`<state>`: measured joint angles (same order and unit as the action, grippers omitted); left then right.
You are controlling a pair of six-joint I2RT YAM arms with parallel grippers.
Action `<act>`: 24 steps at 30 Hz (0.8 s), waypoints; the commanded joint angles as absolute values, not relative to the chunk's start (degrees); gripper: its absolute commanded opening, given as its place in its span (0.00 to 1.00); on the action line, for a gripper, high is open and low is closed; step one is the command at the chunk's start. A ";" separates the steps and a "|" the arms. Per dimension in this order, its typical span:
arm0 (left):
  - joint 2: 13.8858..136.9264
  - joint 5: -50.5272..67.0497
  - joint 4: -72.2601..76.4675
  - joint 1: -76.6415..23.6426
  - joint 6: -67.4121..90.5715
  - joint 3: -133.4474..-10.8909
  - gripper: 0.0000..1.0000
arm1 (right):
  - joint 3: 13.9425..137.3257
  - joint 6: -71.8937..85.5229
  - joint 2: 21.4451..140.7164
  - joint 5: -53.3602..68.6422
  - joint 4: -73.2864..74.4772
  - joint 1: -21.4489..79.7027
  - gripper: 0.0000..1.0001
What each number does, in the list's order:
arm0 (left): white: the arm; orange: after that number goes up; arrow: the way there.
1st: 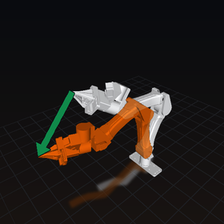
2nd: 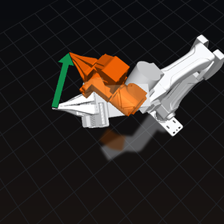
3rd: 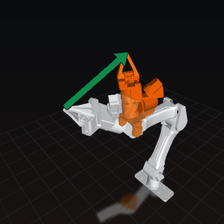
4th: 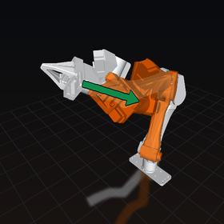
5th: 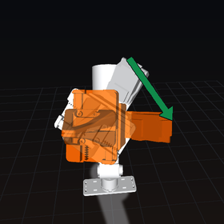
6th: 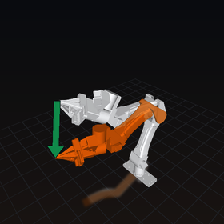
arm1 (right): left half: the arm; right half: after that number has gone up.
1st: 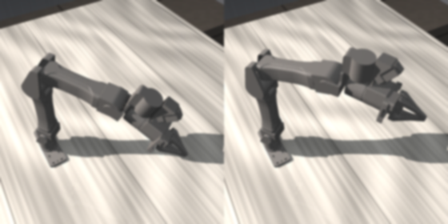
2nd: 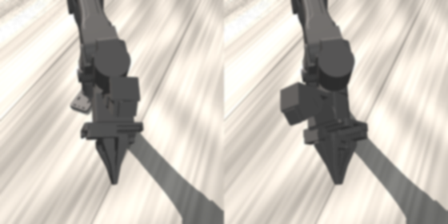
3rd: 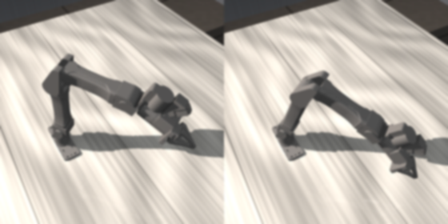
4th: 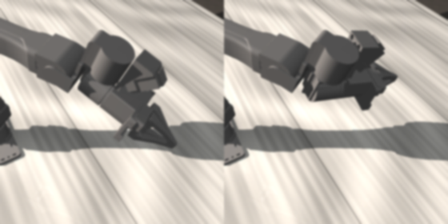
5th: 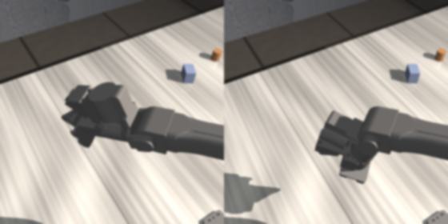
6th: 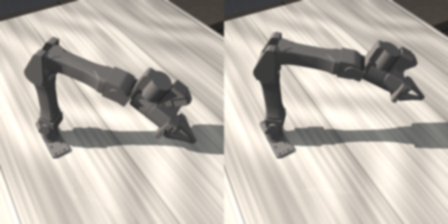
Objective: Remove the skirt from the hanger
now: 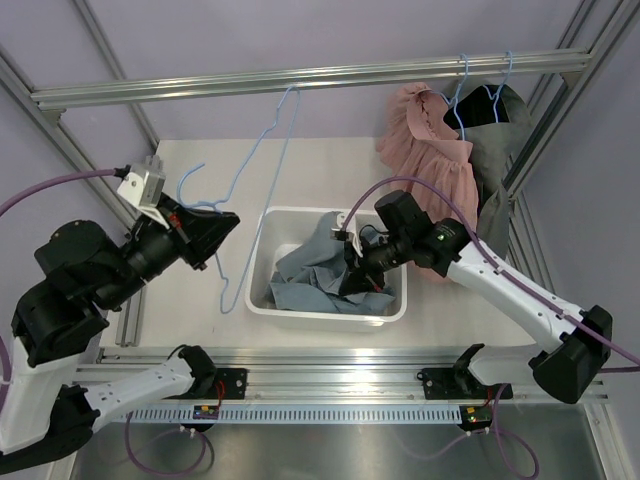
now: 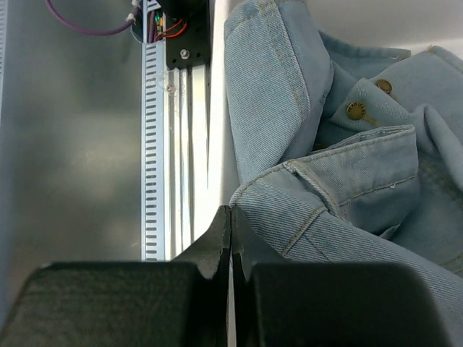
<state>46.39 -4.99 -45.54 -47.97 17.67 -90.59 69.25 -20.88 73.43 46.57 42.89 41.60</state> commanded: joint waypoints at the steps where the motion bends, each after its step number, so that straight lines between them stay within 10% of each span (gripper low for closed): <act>1: 44.83 -8.78 -51.49 -47.99 19.59 -89.04 0.00 | 68.82 -21.11 74.61 40.90 39.74 42.98 0.00; 3: 44.65 -9.75 -55.18 -47.99 21.09 -88.60 0.00 | 69.78 -22.41 76.54 38.86 39.90 42.89 0.07; 6: 45.26 -12.12 -60.63 -47.99 22.59 -87.98 0.00 | 73.90 -24.08 77.69 37.44 42.00 41.84 0.52; 9: 47.01 -15.99 -65.03 -47.99 23.73 -88.77 0.00 | 79.70 -29.77 78.13 41.65 48.40 38.86 0.74; 17: 56.68 -23.82 -66.36 -44.41 19.18 -96.67 0.00 | 87.63 -35.95 76.82 52.11 55.81 30.94 0.90; 24: 68.63 -8.10 -60.56 -24.53 14.41 -106.86 0.00 | 85.17 -32.00 72.43 54.93 54.05 27.95 0.94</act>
<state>65.87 -14.55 -65.65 -29.04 17.56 -102.39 85.19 -33.12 75.53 51.22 53.52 29.47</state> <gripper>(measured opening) 0.027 0.931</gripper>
